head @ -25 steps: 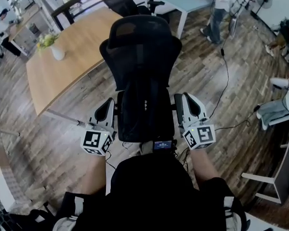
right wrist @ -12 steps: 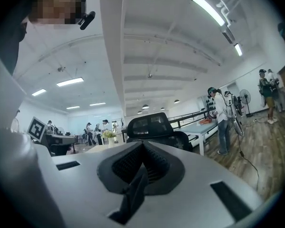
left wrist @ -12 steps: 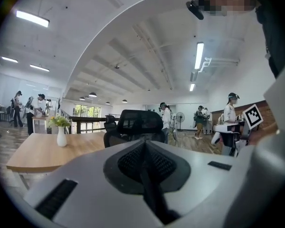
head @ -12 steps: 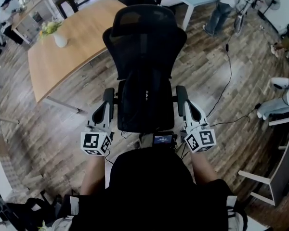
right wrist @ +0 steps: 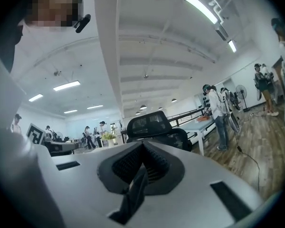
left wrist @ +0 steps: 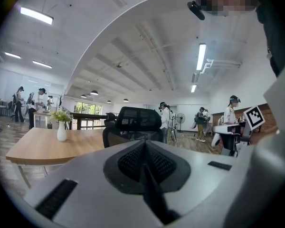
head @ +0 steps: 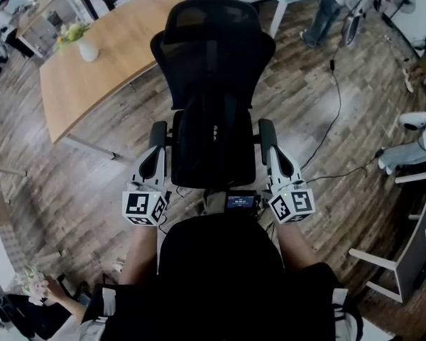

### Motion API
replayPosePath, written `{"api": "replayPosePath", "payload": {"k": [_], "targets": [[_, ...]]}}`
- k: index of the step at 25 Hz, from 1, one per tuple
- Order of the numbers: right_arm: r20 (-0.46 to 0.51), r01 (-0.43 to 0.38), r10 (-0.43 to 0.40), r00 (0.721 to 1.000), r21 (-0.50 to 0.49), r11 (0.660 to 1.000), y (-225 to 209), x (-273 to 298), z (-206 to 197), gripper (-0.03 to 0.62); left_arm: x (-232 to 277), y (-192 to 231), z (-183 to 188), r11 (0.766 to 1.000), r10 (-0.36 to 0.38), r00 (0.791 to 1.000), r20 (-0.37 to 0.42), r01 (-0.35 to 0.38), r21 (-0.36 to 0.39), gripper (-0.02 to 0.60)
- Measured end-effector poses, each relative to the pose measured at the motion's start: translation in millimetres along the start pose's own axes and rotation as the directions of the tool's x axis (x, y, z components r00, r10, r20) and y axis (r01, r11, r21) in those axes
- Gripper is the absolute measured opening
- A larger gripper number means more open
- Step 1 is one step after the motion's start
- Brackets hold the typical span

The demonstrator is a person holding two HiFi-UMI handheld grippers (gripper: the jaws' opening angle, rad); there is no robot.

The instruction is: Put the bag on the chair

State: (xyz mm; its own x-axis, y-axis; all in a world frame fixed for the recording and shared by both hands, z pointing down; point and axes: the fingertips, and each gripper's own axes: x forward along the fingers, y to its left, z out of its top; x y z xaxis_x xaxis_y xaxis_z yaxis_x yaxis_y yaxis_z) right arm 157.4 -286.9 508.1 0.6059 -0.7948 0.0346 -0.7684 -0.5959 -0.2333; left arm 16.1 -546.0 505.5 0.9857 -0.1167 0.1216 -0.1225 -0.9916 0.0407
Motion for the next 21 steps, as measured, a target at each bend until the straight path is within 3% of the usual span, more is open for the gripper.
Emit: {"api": "replayPosePath", "payload": {"k": [7, 21], "targets": [[-0.027, 0.013, -0.014, 1.0, -0.025, 1.0, -2, 1, -9, 0.011, -4, -1, -9, 1.0, -0.004, 1.0, -0.017, 0.003, -0.024, 0.003], [-0.081, -0.052, 0.052, 0.995, -0.002, 0.999, 13, 12, -26, 0.011, -30, 3, -23, 0.997, 0.04, 0.998, -0.054, -0.044, -0.071, 0.003]]}}
